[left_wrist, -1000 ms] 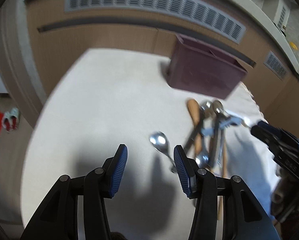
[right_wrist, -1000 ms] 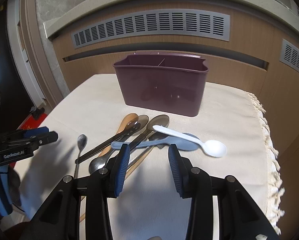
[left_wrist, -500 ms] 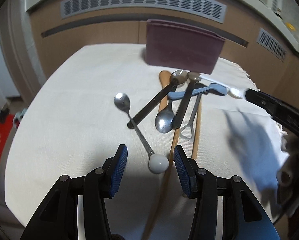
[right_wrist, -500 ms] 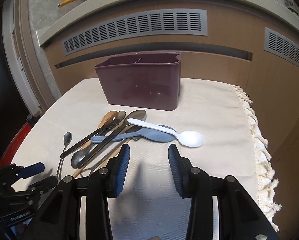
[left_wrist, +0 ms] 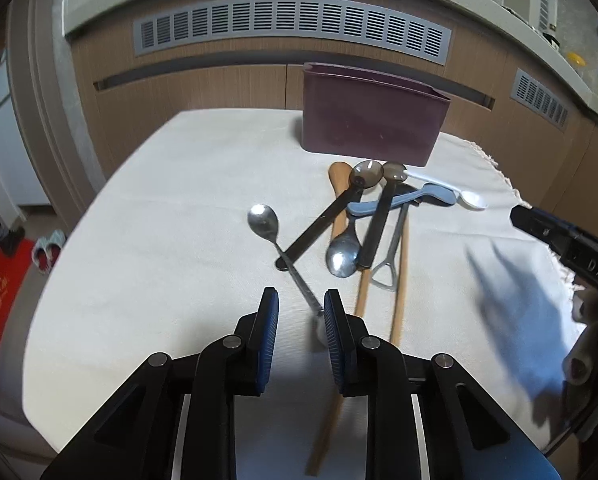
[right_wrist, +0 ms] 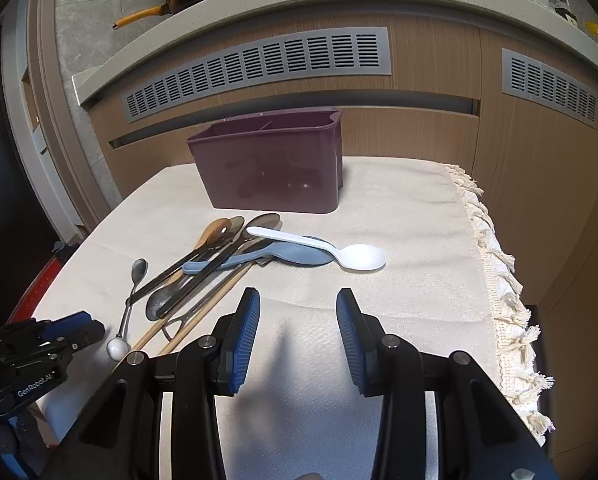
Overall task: Organize utensils
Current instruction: 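Reach the left gripper to the white-ball-handled spoon and grasp it, then lift the ball-handled spoon with the left gripper toward the purple caddy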
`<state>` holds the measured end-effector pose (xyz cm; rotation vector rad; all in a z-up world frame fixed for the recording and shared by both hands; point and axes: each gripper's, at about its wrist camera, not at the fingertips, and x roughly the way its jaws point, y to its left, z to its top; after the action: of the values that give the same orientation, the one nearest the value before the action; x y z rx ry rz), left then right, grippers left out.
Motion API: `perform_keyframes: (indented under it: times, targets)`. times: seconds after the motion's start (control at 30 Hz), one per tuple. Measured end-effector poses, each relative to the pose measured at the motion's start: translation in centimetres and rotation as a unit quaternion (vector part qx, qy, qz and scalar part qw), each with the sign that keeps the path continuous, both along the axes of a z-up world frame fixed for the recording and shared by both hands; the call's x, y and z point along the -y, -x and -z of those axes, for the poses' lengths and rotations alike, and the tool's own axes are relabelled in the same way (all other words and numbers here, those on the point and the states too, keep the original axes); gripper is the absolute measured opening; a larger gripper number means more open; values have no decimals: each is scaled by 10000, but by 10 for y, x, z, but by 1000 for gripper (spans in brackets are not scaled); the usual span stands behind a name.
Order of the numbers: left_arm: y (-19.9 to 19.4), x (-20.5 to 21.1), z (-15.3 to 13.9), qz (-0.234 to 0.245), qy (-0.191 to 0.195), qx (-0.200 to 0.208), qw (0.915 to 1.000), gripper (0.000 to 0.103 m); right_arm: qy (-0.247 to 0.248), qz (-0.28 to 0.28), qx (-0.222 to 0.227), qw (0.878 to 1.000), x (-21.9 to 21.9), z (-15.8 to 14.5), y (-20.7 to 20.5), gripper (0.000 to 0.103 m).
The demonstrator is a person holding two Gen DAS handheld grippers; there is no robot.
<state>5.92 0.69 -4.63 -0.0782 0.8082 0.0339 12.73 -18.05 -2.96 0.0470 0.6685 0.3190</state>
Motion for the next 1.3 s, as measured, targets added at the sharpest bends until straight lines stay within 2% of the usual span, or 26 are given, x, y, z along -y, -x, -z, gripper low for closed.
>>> perform_keyframes:
  times: [0.23, 0.3, 0.4, 0.57, 0.67, 0.77, 0.87, 0.93, 1.2, 1.27, 1.3]
  targets:
    - [0, 9, 3, 309, 100, -165, 9993, 24, -4, -21, 99, 9999, -1, -3, 8, 37]
    - [-2, 14, 3, 325, 12, -180, 9993, 24, 11, -7, 110, 9999, 0, -2, 9, 37]
    - [-6, 13, 9, 244, -25, -317, 9992, 25, -55, 7, 112, 9999, 3, -2, 12, 37]
    - [-6, 0, 8, -35, -144, -255, 9996, 27, -95, 31, 153, 9998, 9, 0, 22, 37]
    - [-3, -20, 7, -201, 202, -256, 9993, 26, -136, 82, 176, 9997, 15, 1, 26, 37]
    - [2, -25, 6, -78, 429, -139, 9990, 26, -191, 130, 187, 9996, 21, 2, 29, 37]
    - [4, -12, 7, 184, 391, -72, 9990, 26, -230, 171, 182, 9994, 24, 3, 29, 37]
    - [2, 0, 7, 268, 221, -78, 9994, 26, -236, 175, 181, 9994, 23, 3, 30, 37]
    - [-19, 16, 23, 74, -347, -402, 9986, 27, -193, 182, 139, 9996, 23, 6, 29, 37]
    - [-21, 11, 29, 49, -268, -542, 9982, 26, -171, 205, 112, 9996, 25, 7, 27, 37]
    - [-21, 8, 27, 35, -175, -486, 9987, 23, -155, 226, 88, 9996, 25, 8, 26, 37]
